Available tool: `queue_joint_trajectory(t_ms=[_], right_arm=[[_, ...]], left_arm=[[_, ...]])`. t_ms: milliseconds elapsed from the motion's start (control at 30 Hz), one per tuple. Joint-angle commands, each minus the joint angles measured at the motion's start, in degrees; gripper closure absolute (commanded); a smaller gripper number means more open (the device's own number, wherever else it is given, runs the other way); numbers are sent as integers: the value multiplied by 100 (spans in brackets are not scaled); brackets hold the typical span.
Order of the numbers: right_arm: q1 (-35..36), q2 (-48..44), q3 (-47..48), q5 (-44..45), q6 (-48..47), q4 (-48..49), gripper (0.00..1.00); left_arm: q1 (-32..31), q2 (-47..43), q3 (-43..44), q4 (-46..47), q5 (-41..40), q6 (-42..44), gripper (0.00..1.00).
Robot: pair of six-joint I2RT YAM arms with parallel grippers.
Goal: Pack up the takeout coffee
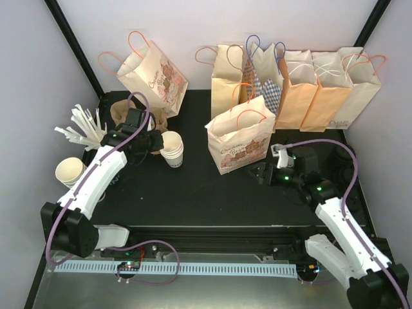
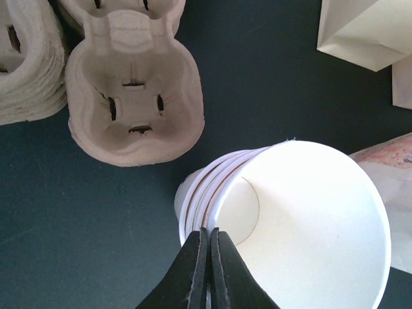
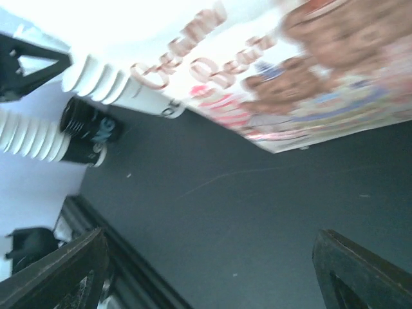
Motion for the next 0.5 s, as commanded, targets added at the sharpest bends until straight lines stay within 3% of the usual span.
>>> queue_joint_trajectory(t_ms=[0,200,333,467], right_arm=[[1014,278,-208,287,1036,1492,11],[2447,892,-574,1708,2764,3750,13],[3255,1482,-153,2996,3353,3858,19],[3763,2111,-112,3525,3874,4686,26]], left_arm=[[28,-337,-84,-158,130,-6,98],[37,-581,-303,-241,83,28,98],[41,-636,-393,-339,253,49,98],[41,-716,-463,-412,332,32,97]])
